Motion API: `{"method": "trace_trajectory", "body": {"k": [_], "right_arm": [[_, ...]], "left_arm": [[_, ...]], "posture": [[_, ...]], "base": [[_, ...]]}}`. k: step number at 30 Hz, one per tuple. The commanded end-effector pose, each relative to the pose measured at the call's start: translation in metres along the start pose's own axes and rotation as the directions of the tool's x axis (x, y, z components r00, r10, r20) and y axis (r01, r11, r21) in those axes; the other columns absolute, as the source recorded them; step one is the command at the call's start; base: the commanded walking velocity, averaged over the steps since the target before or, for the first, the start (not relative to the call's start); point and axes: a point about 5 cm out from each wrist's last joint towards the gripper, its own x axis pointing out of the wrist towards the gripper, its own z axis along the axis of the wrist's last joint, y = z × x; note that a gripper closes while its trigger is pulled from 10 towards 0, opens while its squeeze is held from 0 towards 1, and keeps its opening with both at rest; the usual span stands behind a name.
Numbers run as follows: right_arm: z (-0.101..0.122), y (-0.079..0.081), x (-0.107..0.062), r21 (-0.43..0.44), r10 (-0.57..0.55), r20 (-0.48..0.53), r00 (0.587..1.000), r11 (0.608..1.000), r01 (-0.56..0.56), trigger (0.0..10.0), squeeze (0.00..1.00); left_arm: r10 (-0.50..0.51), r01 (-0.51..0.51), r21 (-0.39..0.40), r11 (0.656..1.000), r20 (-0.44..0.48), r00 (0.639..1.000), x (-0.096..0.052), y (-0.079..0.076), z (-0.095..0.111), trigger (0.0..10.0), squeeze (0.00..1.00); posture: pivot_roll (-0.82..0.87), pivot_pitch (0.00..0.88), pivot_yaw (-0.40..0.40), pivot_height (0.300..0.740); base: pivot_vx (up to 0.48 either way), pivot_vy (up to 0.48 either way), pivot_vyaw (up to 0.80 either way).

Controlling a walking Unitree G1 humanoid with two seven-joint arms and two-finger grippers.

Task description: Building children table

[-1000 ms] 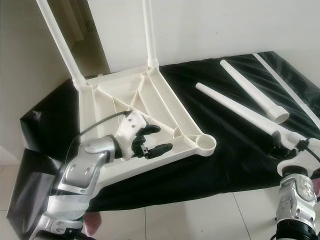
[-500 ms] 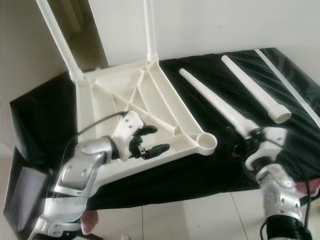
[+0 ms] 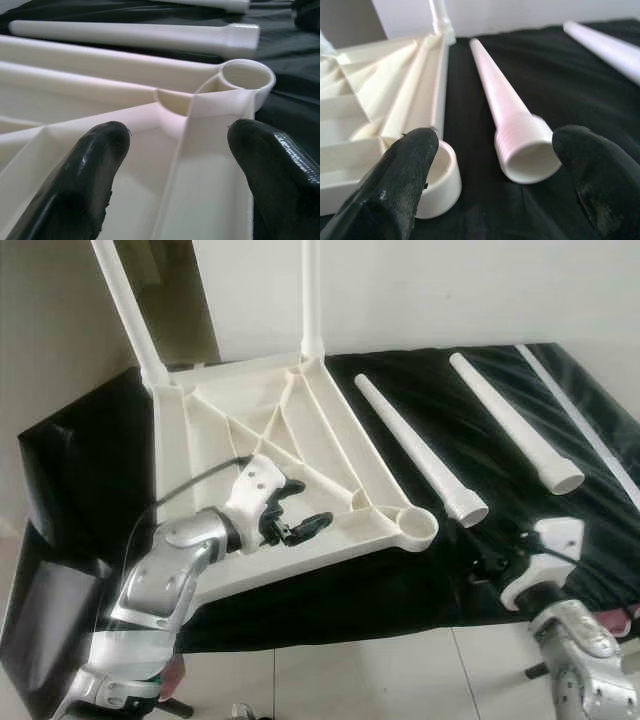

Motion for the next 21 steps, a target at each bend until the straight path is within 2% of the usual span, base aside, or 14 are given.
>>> {"method": "trace_trajectory", "body": {"k": [1, 3, 5, 6, 7, 10, 12, 13, 17, 20, 21], "right_arm": [[0.012, -0.001, -0.001, -0.03, 0.024, 0.009, 1.0, 0.999, -0.024, 10.0, 0.0], [0.015, -0.001, -0.001, -0.04, 0.031, 0.007, 0.999, 0.999, -0.031, 10.0, 0.0], [0.031, -0.014, 0.014, -0.109, -0.017, 0.052, 0.998, 0.994, 0.023, 10.0, 0.0], [0.031, -0.014, 0.014, -0.109, -0.017, 0.052, 0.998, 0.994, 0.023, 10.0, 0.0], [0.037, -0.024, 0.027, -0.15, -0.077, 0.073, 0.994, 0.985, 0.088, 10.0, 0.0], [0.035, -0.028, 0.036, -0.194, -0.106, 0.068, 0.992, 0.974, 0.118, 10.0, 0.0], [0.033, -0.03, 0.04, -0.197, -0.117, 0.06, 0.991, 0.972, 0.126, 10.0, 0.0], [0.026, -0.035, 0.048, -0.194, -0.141, 0.035, 0.989, 0.97, 0.145, 10.0, 0.0], [0.022, -0.037, 0.052, -0.196, -0.151, 0.021, 0.988, 0.969, 0.152, 10.0, 0.0], [0.019, -0.041, 0.07, -0.18, -0.174, 0.008, 0.985, 0.968, 0.173, 10.0, 0.0], [0.019, -0.041, 0.07, -0.18, -0.174, 0.008, 0.985, 0.968, 0.173, 10.0, 0.0]], "left_arm": [[-0.048, 0.048, 0.035, 0.998, -0.012, 0.999, 0.006, -0.002, -0.003, 10.0, 0.0], [-0.055, 0.055, 0.045, 0.997, -0.013, 0.998, 0.007, -0.002, -0.003, 10.0, 0.0], [-0.061, 0.06, 0.068, 0.996, 0.02, 0.998, 0.019, 0.002, 0.007, 10.0, 0.0], [-0.061, 0.06, 0.068, 0.996, 0.02, 0.998, 0.019, 0.002, 0.007, 10.0, 0.0], [-0.048, 0.045, 0.073, 0.996, 0.045, 0.998, 0.029, 0.003, 0.014, 10.0, 0.0], [-0.04, 0.036, 0.068, 0.997, 0.069, 0.997, 0.034, 0.002, 0.021, 10.0, 0.0], [-0.039, 0.034, 0.065, 0.997, 0.081, 0.996, 0.035, 0.0, 0.023, 10.0, 0.0], [-0.029, 0.024, 0.053, 0.998, 0.099, 0.995, 0.036, -0.001, 0.027, 10.0, 0.0], [-0.019, 0.014, 0.043, 0.999, 0.107, 0.994, 0.036, -0.001, 0.027, 10.0, 0.0], [0.005, -0.008, 0.019, 1.0, 0.117, 0.993, 0.034, 0.0, 0.025, 10.0, 0.0], [0.005, -0.008, 0.019, 1.0, 0.117, 0.993, 0.034, 0.0, 0.025, 10.0, 0.0]], "posture": [[0.01, 0.022, -0.018, 0.74], [0.01, 0.022, -0.018, 0.74], [-0.03, 0.0, -0.02, 0.74], [-0.03, 0.0, -0.02, 0.74], [-0.03, 0.0, -0.017, 0.74], [-0.02, 0.0, -0.019, 0.74], [-0.02, 0.0, -0.02, 0.74], [-0.01, 0.0, -0.021, 0.74], [0.0, 0.0, -0.022, 0.74], [0.04, 0.0, -0.035, 0.74], [0.04, 0.0, -0.035, 0.74]], "base": [[0.0, 0.0, 0.0], [0.0, 0.0, 0.0], [0.0, 0.0, 0.0], [0.0, 0.0, 0.0], [0.0, 0.0, 0.0], [0.0, 0.0, 0.0], [0.0, 0.0, 0.0], [0.0, 0.0, 0.0], [0.0, 0.0, 0.0], [0.0, 0.0, 0.0], [0.0, 0.0, 0.0]]}}
